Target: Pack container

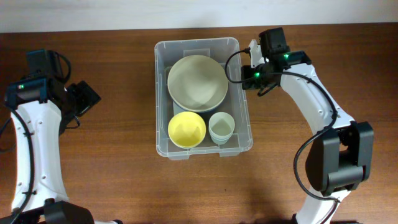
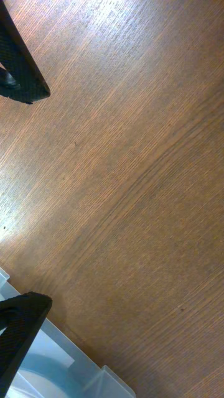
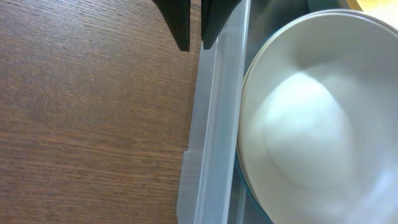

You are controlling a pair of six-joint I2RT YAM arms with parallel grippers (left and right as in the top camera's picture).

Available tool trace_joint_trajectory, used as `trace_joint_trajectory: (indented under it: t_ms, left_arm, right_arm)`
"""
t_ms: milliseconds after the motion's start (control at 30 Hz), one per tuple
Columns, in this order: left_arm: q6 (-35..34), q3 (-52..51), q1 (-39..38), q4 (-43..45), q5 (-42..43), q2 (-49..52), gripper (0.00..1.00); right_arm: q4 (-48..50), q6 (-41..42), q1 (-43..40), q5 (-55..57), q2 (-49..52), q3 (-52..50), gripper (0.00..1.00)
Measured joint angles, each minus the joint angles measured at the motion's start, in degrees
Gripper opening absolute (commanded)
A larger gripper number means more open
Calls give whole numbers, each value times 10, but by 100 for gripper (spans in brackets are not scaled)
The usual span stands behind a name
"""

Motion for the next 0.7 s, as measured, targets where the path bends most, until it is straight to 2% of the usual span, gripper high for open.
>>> trace_joint_trajectory:
  t_ms: [300,367,433,467,500,567,700]
  left_arm:
    - [0,0,0,0,0,0,99]
    - [3,0,0,3,0,0,99]
    - [14,0,0,11,6,0,99]
    - [22,0,0,19,11,0,99]
    - [31,0,0,31,15,0,99]
    - [61,-2,-4,67,21,0,99]
    - [151,-5,-30,181,24,1,99]
  right_arm:
    - [-3,-38,-1,-22,0,0,8]
    - [-3,-23,-3,8,0,0,8]
    - [-4,0,-7,53,0,0,13]
    - [-4,9,-12,77,0,0,33]
    - [-3,18,-19,99,0,0,81]
    - [9,31,-41,137,0,0,98]
    - [51,37,-80,173,0,0,99]
